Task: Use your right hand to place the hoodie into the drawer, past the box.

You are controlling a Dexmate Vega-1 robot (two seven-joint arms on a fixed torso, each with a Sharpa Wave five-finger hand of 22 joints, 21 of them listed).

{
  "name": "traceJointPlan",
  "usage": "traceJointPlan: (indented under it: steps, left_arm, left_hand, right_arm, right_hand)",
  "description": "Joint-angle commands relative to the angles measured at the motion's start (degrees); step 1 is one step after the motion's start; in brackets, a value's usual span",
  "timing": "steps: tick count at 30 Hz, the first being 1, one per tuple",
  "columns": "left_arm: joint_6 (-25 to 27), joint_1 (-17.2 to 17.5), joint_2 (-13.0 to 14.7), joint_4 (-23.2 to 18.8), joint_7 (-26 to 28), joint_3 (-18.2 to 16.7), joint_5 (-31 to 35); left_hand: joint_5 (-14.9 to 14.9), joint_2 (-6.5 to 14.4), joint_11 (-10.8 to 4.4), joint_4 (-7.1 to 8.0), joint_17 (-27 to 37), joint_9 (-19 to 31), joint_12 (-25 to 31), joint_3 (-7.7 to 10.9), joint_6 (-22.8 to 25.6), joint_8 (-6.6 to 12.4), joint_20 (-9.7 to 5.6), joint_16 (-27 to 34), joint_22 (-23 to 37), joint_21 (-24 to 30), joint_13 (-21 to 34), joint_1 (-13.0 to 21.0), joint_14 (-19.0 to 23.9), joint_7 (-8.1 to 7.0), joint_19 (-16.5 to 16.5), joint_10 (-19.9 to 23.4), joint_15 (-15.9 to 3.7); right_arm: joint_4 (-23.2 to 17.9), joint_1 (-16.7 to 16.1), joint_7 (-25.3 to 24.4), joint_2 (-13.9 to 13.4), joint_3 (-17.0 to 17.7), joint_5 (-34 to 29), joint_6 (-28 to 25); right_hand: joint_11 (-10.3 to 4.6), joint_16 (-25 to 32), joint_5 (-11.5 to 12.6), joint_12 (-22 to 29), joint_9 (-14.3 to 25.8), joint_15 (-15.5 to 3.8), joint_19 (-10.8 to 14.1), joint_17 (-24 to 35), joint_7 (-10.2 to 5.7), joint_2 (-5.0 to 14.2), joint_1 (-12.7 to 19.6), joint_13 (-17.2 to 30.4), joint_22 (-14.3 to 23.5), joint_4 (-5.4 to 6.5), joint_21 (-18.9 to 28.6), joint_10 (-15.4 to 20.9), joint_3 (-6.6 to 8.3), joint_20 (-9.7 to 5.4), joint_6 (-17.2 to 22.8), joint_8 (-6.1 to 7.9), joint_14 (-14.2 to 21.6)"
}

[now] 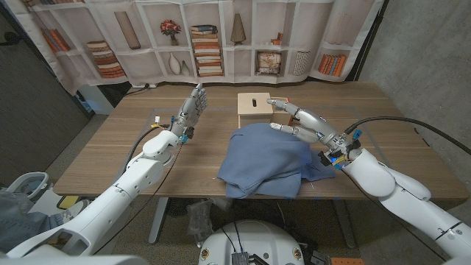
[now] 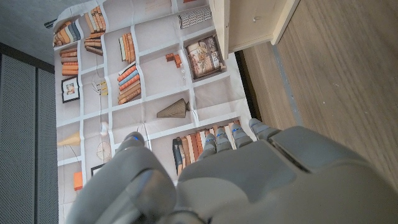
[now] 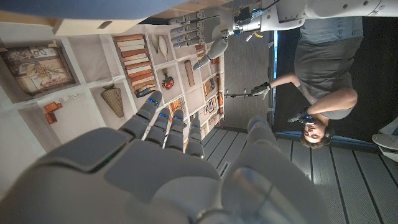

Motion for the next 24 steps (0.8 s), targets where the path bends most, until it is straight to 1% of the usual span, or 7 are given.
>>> traceJointPlan:
  steps: [1, 5, 17, 19, 24]
  left_arm:
    - [-0.1, 0.4, 0.0, -0.3, 0.2, 0.1, 0.1]
    - [-0.9, 0.6, -0.5, 0.0, 0.0, 0.0, -0.1]
    - [-1.4, 0.9, -0.7, 0.1, -0.2, 0.3, 0.1]
    - [-1.5, 1.1, -0.7, 0.0, -0.1, 0.2, 0.1]
    - [-1.5, 1.4, -0.5, -0.5, 0.2, 0.1, 0.1]
  left_hand:
    - [-0.1, 0.1, -0.44, 0.18, 0.3, 0.2, 0.2, -0.18, 0.0, 0.07, -2.00, 0.3, 0.2, 0.3, 0.2, 0.9, -0.1, -0.32, 0.1, -0.2, -0.07]
    - [-0.1, 0.1, -0.53, 0.17, 0.3, 0.2, 0.2, -0.24, -0.3, -0.07, -2.09, 0.4, 0.2, 0.3, 0.2, 0.9, 0.0, -0.32, 0.1, -0.3, -0.13]
    - [-0.1, 0.2, -0.41, 0.17, 0.3, 0.2, 0.2, -0.37, -0.4, -0.10, -2.10, 0.3, 0.2, 0.2, 0.2, 1.0, 0.0, -0.21, 0.0, -0.3, -0.22]
    - [-0.1, 0.2, -0.37, 0.17, 0.3, 0.2, 0.2, -0.39, -0.4, -0.09, -2.10, 0.4, 0.2, 0.2, 0.2, 1.0, 0.0, -0.15, 0.0, -0.3, -0.21]
    - [-0.2, 0.2, -0.36, 0.17, 0.3, 0.2, 0.2, -0.44, -0.3, -0.08, -2.14, 0.4, 0.2, 0.2, 0.2, 1.0, 0.0, -0.20, 0.0, -0.3, -0.20]
  right_arm:
    - [-3.0, -2.0, -1.0, -1.4, 1.2, -3.4, -2.3]
    - [-3.9, -2.6, -1.2, -1.8, 1.6, -4.4, -3.0]
    - [-6.3, -4.5, -2.0, -2.5, 2.4, -8.1, -6.3]
    - [-6.7, -4.6, -1.6, -2.8, 2.5, -8.2, -6.8]
    - [-7.3, -4.4, -0.7, -3.5, 2.1, -8.4, -8.1]
  right_hand:
    - [0.11, -0.1, 0.4, -0.1, 0.1, 0.14, -0.2, 0.2, -0.21, -0.79, 0.1, 0.2, 0.2, -0.12, -0.5, -0.3, -0.14, 0.74, -0.1, 0.30, -0.4]
    - [-0.19, 0.0, 0.5, 0.1, 0.1, 0.22, -0.4, 0.2, -0.54, -1.13, 0.1, 0.2, 0.2, -0.14, -0.8, 0.1, -0.29, 1.07, 0.4, 0.55, -0.5]
    - [0.20, -0.1, 0.9, 0.0, 0.2, 0.61, -1.0, 0.1, -0.78, -1.61, 0.5, 0.2, 0.2, -0.19, -1.5, -0.6, -0.44, 1.78, -0.1, 0.49, -1.4]
    - [0.04, -0.1, 0.9, 0.0, 0.2, 0.62, -1.1, 0.1, -0.75, -1.69, 0.5, 0.2, 0.2, -0.21, -1.7, -0.9, -0.45, 1.93, -0.1, 0.49, -1.5]
    - [0.21, -0.1, 1.0, 0.0, 0.2, 0.71, -1.1, 0.1, -0.84, -1.79, 0.7, 0.2, 0.2, -0.23, -1.8, -1.1, -0.47, 2.11, -0.3, 0.47, -1.7]
